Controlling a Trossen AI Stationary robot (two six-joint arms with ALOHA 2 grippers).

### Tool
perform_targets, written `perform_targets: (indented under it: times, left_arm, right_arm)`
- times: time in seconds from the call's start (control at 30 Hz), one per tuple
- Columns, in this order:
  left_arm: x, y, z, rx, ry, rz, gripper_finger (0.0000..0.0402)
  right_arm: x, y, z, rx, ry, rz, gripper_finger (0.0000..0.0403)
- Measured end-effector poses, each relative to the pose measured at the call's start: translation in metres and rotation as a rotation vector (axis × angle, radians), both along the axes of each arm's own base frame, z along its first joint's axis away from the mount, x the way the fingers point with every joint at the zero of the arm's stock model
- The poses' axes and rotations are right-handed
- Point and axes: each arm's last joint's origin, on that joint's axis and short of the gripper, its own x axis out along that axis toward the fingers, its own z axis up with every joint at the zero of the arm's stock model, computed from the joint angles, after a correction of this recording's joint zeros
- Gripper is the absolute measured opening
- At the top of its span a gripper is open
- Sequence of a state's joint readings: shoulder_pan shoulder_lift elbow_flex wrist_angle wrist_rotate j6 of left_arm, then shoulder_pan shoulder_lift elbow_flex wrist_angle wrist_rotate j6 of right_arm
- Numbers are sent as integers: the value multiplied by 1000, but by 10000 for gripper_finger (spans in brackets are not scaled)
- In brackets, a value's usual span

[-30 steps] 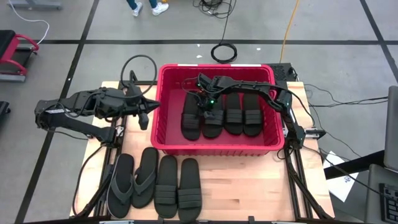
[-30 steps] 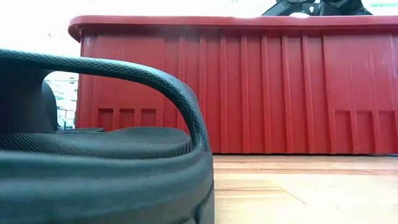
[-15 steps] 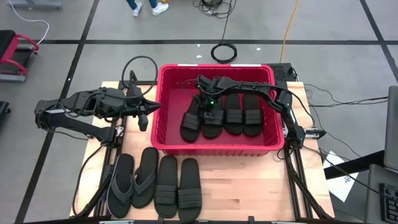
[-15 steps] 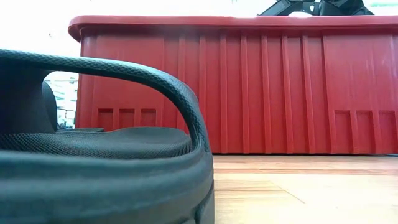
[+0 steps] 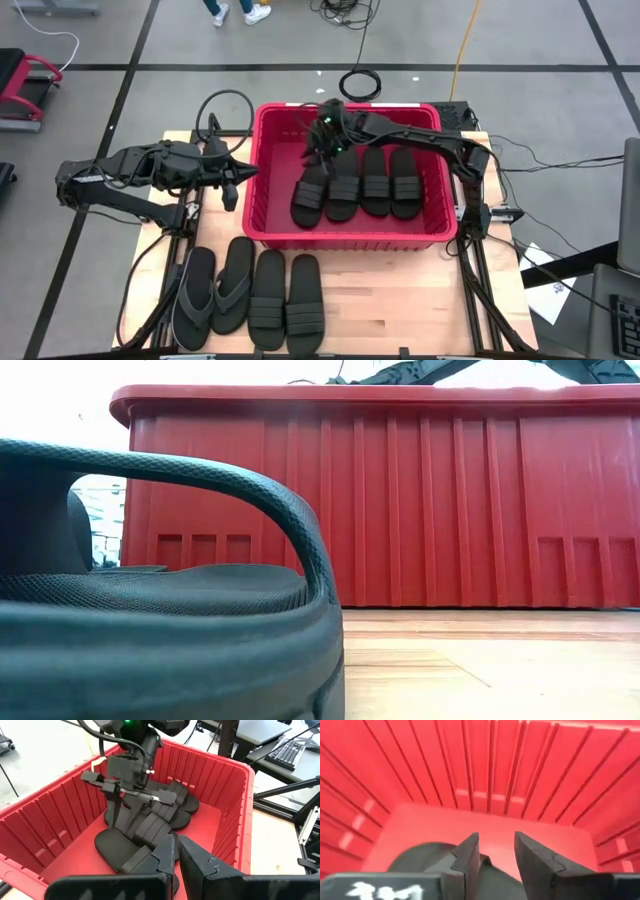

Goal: Pick and place slides into bin
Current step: Put the black slide into the red container

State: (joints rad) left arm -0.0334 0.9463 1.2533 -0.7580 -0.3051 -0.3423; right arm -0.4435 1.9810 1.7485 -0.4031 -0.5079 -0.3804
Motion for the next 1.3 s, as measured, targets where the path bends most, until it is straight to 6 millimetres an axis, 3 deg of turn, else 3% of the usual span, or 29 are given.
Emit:
perform_targets:
  times: [0.17, 0.3, 0.5, 1.0, 1.13, 1.3]
  left_arm:
    - [0, 0, 0, 9, 2, 0, 21]
    - [0, 0, 0, 13, 3, -1, 21]
    - [0, 0, 0, 81, 25, -31, 21]
    - [0, -1, -2, 57, 40, -62, 21]
    - [0, -6, -4, 60, 72, -209, 21]
    - [1, -10, -1, 77, 35, -304, 21]
  right_arm:
    - [-1, 4, 4, 162, -22, 41, 67]
    - [-7, 13, 21, 288, -62, 129, 10]
    - [-16, 19, 45, 237, -125, 143, 3]
    - [-10, 15, 17, 357, 17, 71, 0]
    - [-16, 29, 35, 424, -35, 211, 0]
    - [-39, 54, 84, 384, -124, 278, 0]
